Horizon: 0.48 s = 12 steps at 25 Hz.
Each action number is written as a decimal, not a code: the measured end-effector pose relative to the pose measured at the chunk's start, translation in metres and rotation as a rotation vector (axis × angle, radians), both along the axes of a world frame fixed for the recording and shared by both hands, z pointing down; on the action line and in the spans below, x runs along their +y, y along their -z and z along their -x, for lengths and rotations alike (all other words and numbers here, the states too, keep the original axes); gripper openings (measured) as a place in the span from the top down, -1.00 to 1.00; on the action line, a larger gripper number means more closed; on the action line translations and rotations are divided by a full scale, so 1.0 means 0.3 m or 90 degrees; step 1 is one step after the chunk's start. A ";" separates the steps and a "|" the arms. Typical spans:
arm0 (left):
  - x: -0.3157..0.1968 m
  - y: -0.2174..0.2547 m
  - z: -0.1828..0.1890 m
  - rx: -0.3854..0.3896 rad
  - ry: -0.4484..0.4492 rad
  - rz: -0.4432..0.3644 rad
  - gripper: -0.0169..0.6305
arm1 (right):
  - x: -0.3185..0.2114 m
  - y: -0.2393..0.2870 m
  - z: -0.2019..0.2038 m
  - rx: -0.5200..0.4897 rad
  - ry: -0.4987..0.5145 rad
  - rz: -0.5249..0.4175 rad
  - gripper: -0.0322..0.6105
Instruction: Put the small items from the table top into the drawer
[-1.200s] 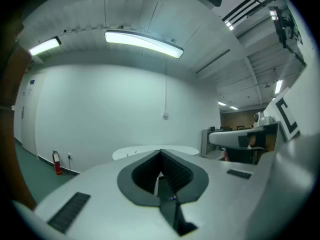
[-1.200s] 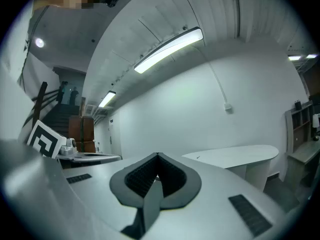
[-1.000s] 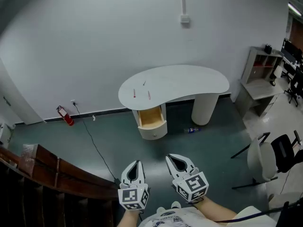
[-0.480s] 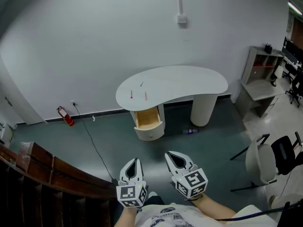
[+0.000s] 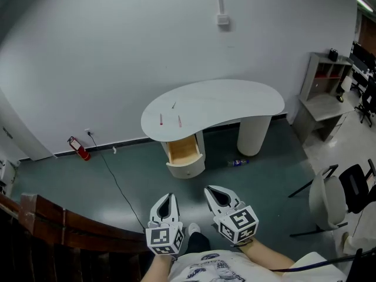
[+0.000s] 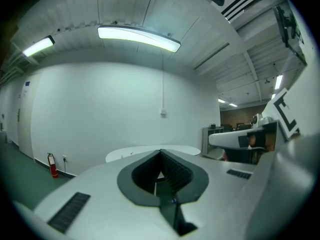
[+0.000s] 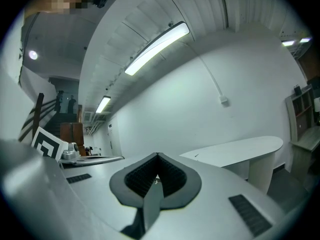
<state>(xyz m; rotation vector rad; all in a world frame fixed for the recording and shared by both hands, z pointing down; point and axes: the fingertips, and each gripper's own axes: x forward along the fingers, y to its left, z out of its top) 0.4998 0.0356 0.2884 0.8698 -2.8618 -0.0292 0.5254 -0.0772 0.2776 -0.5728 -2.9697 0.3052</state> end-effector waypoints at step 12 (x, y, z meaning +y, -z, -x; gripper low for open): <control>0.030 -0.019 0.482 0.009 -0.030 -0.002 0.87 | 0.053 -0.034 0.459 0.022 -0.022 0.004 0.83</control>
